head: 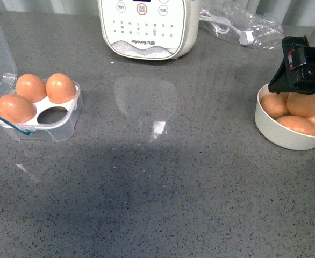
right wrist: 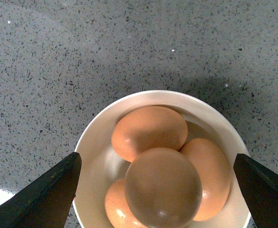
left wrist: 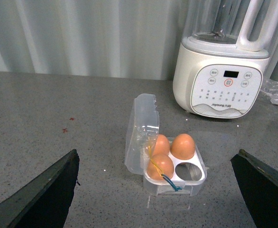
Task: Put egg into box
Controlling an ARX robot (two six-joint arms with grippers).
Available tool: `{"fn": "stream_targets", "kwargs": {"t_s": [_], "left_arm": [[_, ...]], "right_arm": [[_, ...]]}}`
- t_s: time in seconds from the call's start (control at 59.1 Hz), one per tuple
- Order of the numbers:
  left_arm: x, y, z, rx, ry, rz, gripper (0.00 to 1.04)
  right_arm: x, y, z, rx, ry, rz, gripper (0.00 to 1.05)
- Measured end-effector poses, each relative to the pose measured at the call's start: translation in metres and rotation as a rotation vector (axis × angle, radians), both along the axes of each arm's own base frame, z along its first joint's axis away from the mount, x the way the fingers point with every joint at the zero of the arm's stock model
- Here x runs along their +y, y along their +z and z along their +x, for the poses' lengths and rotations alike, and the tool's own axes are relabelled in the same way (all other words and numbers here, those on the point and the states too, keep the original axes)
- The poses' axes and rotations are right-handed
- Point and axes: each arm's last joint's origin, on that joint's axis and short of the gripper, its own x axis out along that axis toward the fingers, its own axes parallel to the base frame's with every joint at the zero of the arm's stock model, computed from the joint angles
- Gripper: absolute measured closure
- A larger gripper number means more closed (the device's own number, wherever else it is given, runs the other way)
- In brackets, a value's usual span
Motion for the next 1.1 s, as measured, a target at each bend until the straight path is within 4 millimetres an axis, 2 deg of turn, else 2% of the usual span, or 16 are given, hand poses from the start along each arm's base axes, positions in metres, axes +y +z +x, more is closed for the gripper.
{"fn": "stream_targets", "kwargs": {"t_s": [0.288,0.626,0.745,0.88,1.1], "left_arm": [[0.000,0.000,0.000,0.000,0.000,0.000,0.07],[0.000,0.000,0.000,0.000,0.000,0.000,0.07],[0.000,0.000,0.000,0.000,0.000,0.000,0.07],[0.000,0.000,0.000,0.000,0.000,0.000,0.07],[0.000,0.000,0.000,0.000,0.000,0.000,0.07]], "right_arm": [[0.004,-0.003,0.004,0.023,0.000,-0.018,0.09],[0.003,-0.008,0.002,0.059,-0.016,-0.048,0.57],[0.002,-0.006,0.002,0.056,-0.015,-0.048,0.62],[0.003,0.009,-0.002,0.014,0.014,-0.026,0.62],[0.012,0.054,-0.009,-0.119,0.128,0.013,0.62]]}}
